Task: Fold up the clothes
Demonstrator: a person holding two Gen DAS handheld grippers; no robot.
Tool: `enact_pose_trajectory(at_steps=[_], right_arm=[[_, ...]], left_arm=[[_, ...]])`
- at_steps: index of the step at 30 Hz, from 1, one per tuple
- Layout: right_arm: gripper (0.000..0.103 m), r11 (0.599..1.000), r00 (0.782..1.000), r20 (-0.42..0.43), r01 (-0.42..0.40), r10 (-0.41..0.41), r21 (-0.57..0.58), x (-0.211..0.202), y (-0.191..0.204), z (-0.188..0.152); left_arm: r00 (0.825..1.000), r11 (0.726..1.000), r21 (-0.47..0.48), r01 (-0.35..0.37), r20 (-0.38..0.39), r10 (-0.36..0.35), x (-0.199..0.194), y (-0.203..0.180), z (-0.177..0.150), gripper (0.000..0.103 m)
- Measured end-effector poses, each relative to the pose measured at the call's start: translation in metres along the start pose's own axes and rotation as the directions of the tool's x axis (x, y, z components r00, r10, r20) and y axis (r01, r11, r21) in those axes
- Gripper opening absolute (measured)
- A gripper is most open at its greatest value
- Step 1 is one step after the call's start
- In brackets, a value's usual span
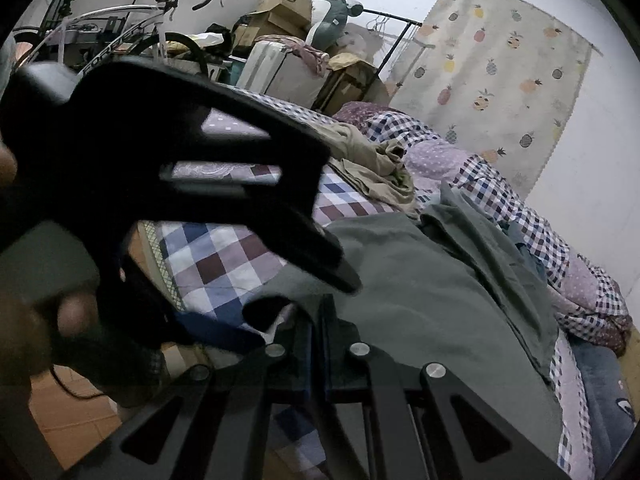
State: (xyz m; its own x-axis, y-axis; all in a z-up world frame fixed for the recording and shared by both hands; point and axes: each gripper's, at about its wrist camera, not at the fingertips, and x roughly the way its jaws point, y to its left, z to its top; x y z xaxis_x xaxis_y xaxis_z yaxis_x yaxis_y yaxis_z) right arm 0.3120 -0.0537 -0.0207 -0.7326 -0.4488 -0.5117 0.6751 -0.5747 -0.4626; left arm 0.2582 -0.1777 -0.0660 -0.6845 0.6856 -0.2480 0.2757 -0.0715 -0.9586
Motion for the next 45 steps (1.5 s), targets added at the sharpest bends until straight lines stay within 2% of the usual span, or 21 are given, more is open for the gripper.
enact_pose_trajectory(at_steps=[3,6,12,15,18,23,27,29,32,33,34,36,40,45], right_arm=[[0.002,1.000,1.000,-0.004,-0.003,0.003,0.000,0.001,0.001,-0.001],[0.002,1.000,1.000,-0.003,-0.003,0.003,0.002,0.001,0.000,-0.002],[0.002,1.000,1.000,-0.013,-0.012,0.012,-0.006,0.004,0.003,-0.003],[0.002,1.000,1.000,-0.021,-0.018,0.017,-0.012,0.006,0.004,-0.005],[0.002,1.000,1.000,-0.023,-0.019,0.019,-0.015,0.007,0.005,-0.007],[0.002,1.000,1.000,-0.023,-0.016,0.015,-0.020,0.009,0.006,-0.009],[0.005,0.999,0.999,-0.030,-0.018,0.017,-0.031,0.012,0.009,-0.012],[0.006,0.999,0.999,-0.032,-0.018,0.016,-0.038,0.013,0.010,-0.014],[0.012,0.999,1.000,-0.029,-0.008,0.006,-0.051,0.014,0.013,-0.016],[0.019,0.999,1.000,-0.027,-0.004,0.002,-0.054,0.014,0.014,-0.016],[0.030,0.998,1.000,-0.023,0.002,-0.004,-0.057,0.013,0.015,-0.017],[0.042,0.998,1.000,-0.013,0.013,-0.014,-0.061,0.013,0.015,-0.018],[0.046,0.998,1.000,-0.012,0.025,-0.026,-0.058,0.014,0.015,-0.019],[0.048,0.997,0.999,-0.011,0.046,-0.046,-0.069,0.017,0.018,-0.020]], left_arm=[[0.999,1.000,-0.008,0.030,0.024,-0.030,-0.005,-0.002,-0.001,0.074],[1.000,1.000,-0.014,-0.001,0.022,0.001,0.002,-0.004,0.006,0.075],[0.991,1.000,-0.009,0.002,0.136,-0.001,-0.013,-0.011,0.016,0.075],[0.989,1.000,0.007,0.003,0.150,-0.004,-0.017,-0.015,0.018,0.073],[0.986,0.999,0.029,-0.016,0.164,0.011,-0.015,-0.021,0.022,0.059],[0.979,0.997,0.044,-0.057,0.196,0.048,-0.019,-0.023,0.019,0.025],[0.974,0.996,0.065,-0.062,0.222,0.046,-0.024,-0.028,0.020,0.013],[0.973,0.995,0.079,-0.060,0.227,0.041,-0.027,-0.029,0.018,0.010],[0.972,0.992,0.104,-0.065,0.232,0.039,-0.030,-0.031,0.015,0.005],[0.971,0.991,0.117,-0.071,0.237,0.041,-0.032,-0.032,0.013,0.004],[0.969,0.989,0.131,-0.076,0.242,0.043,-0.036,-0.033,0.011,0.003],[0.968,0.983,0.163,-0.088,0.247,0.046,-0.040,-0.036,0.007,0.003],[0.971,0.969,0.222,-0.111,0.234,0.057,-0.038,-0.043,0.002,0.003],[0.977,0.972,0.210,-0.110,0.201,0.067,-0.032,-0.039,0.002,0.003]])
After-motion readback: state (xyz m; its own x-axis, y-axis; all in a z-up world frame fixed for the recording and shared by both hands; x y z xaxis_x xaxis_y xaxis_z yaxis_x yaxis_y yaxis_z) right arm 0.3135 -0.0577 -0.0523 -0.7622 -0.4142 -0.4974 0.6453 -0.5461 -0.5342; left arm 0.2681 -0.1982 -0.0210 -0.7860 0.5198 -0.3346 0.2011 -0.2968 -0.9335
